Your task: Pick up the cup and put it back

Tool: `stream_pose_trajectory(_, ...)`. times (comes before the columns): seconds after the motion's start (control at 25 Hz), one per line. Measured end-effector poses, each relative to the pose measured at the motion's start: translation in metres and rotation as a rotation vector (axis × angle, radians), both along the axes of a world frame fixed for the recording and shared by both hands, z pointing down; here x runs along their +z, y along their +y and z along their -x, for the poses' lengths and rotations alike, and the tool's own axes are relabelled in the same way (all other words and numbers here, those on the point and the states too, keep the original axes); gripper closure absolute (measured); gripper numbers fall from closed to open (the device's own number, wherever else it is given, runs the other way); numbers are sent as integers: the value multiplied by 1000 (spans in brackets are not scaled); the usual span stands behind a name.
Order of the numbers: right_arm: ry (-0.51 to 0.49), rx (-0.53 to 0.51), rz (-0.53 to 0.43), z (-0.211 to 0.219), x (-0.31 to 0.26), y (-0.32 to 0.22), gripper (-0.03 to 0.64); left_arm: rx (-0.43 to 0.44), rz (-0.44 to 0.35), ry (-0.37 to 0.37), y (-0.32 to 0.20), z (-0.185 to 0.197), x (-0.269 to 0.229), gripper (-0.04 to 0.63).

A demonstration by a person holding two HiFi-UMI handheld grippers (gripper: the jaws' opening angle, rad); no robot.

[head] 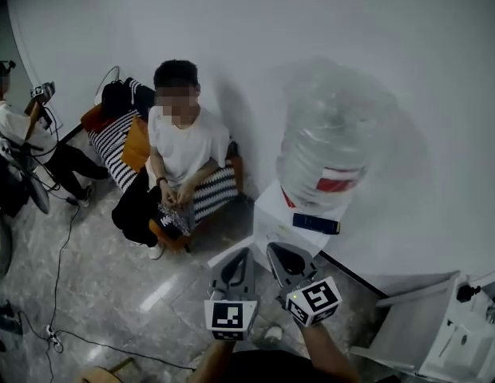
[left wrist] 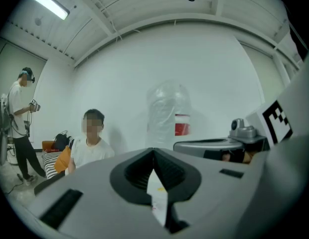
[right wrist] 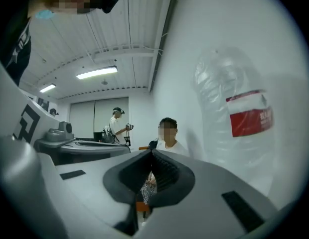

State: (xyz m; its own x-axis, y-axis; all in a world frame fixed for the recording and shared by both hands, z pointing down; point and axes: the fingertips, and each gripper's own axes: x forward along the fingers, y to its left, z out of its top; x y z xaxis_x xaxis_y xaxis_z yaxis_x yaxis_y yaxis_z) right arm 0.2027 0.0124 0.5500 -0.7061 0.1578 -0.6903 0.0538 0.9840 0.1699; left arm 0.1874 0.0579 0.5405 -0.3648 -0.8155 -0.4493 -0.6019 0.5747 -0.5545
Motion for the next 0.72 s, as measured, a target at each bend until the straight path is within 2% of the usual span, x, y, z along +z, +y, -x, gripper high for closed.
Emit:
stream_pose_trajectory(0.24, 4, 66, -86, -25, 11, -16, 606, 1, -24, -17, -21, -30, 4, 583)
stream_pose_trajectory(0.44, -8, 40, -76, -32, 5, -32, 607, -8, -11, -54, -30, -42, -1, 583)
stream_pose_trajectory(0.72, -20, 11, -98, -31, -4, -32, 607, -18, -32, -60, -35, -41, -5, 583)
